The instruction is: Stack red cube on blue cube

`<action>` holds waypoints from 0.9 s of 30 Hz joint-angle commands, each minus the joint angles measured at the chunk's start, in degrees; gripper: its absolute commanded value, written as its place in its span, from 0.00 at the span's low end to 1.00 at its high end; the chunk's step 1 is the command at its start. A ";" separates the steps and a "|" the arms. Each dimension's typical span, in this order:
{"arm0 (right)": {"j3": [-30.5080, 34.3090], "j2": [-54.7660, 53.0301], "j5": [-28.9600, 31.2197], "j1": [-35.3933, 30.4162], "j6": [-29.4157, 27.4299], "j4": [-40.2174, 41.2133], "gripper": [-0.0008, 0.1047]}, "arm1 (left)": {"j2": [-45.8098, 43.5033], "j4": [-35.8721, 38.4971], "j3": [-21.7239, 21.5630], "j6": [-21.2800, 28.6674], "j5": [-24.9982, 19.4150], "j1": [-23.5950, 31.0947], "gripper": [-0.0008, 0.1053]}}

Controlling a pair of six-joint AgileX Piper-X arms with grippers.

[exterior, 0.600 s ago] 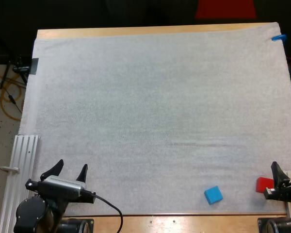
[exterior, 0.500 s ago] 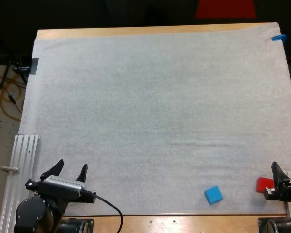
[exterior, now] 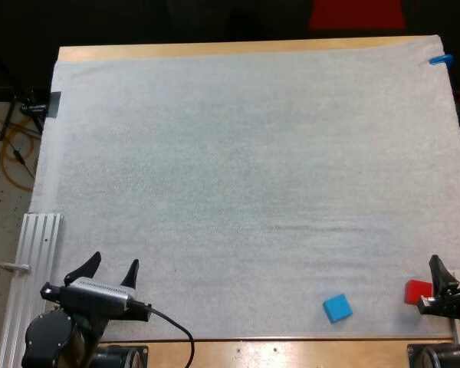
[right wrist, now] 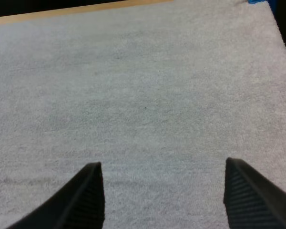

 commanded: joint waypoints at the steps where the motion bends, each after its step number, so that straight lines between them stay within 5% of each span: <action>1: -0.04 -1.95 0.74 0.01 0.21 -0.68 0.52 | -7.61 -0.49 -0.13 -0.65 0.79 -0.35 0.56; 11: -7.86 5.96 5.63 0.01 3.11 3.14 0.52 | -0.89 -0.63 -4.62 -0.65 3.01 -7.39 0.56; 17: -15.99 14.08 8.28 0.01 4.52 9.33 0.52 | 8.68 -0.63 -10.86 -0.65 10.89 -14.25 0.56; 27: -27.40 24.93 5.32 0.01 9.06 20.25 0.52 | 24.04 5.10 -20.75 5.29 12.70 -32.26 0.56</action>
